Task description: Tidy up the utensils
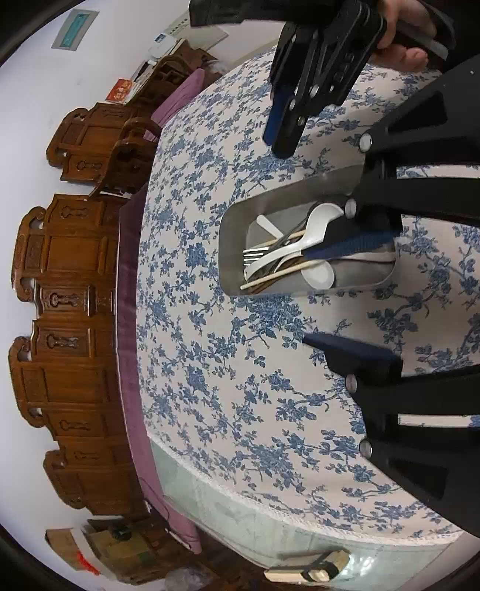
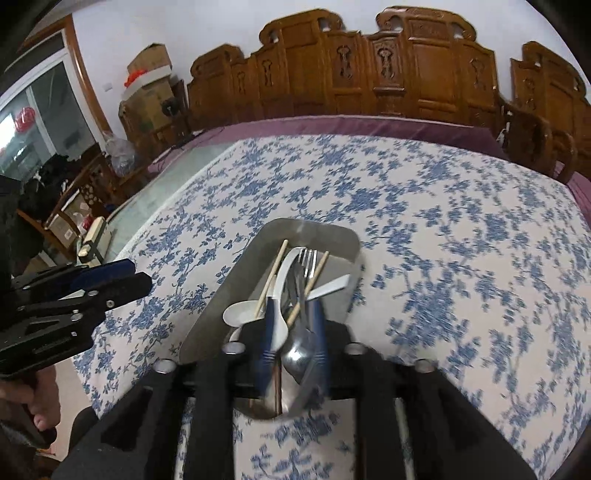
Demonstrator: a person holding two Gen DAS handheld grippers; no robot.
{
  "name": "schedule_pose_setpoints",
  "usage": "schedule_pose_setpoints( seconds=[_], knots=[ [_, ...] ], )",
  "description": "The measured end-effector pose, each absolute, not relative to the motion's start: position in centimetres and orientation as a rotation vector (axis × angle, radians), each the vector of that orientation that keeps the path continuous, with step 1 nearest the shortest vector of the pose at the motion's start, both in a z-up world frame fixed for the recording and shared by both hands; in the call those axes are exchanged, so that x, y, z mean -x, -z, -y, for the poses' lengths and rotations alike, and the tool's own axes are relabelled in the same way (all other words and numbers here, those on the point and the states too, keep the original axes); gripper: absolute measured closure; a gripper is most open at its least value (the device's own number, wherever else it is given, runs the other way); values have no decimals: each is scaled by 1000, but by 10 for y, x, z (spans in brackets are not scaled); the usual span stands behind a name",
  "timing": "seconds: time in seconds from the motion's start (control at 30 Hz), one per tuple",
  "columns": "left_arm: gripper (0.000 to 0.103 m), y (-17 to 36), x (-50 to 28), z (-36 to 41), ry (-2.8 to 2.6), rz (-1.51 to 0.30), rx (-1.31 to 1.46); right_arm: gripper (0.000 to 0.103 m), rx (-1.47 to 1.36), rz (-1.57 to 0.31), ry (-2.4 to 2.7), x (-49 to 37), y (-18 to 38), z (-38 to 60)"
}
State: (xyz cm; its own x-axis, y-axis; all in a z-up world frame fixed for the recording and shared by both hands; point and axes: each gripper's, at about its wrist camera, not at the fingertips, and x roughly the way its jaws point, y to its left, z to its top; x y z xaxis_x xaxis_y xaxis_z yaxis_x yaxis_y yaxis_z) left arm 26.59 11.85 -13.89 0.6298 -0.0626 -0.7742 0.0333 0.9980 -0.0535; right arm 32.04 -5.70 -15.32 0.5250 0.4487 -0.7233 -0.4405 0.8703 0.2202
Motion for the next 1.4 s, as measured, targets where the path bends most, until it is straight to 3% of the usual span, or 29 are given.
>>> schedule_pose_setpoints(
  seconds=[0.07,0.1,0.17,0.37,0.8,1.4],
  knots=[
    [58,136,-260,-112,56,-884,30,50,-15,-853,-515,-310,147,70],
    [47,134,-257,-108,53,-880,25,44,-17,-847,-505,-306,145,75],
    [37,130,-251,-102,49,-862,15,25,-20,-832,-475,-295,139,88],
    [11,119,-233,-83,35,-833,4,3,-15,-792,-410,-268,124,121],
    [8,102,-188,-38,48,-801,-5,3,-26,-709,-318,-208,96,177],
    [8,14,-124,0,56,-611,-13,3,-12,-535,-287,-141,18,204]
  ],
)
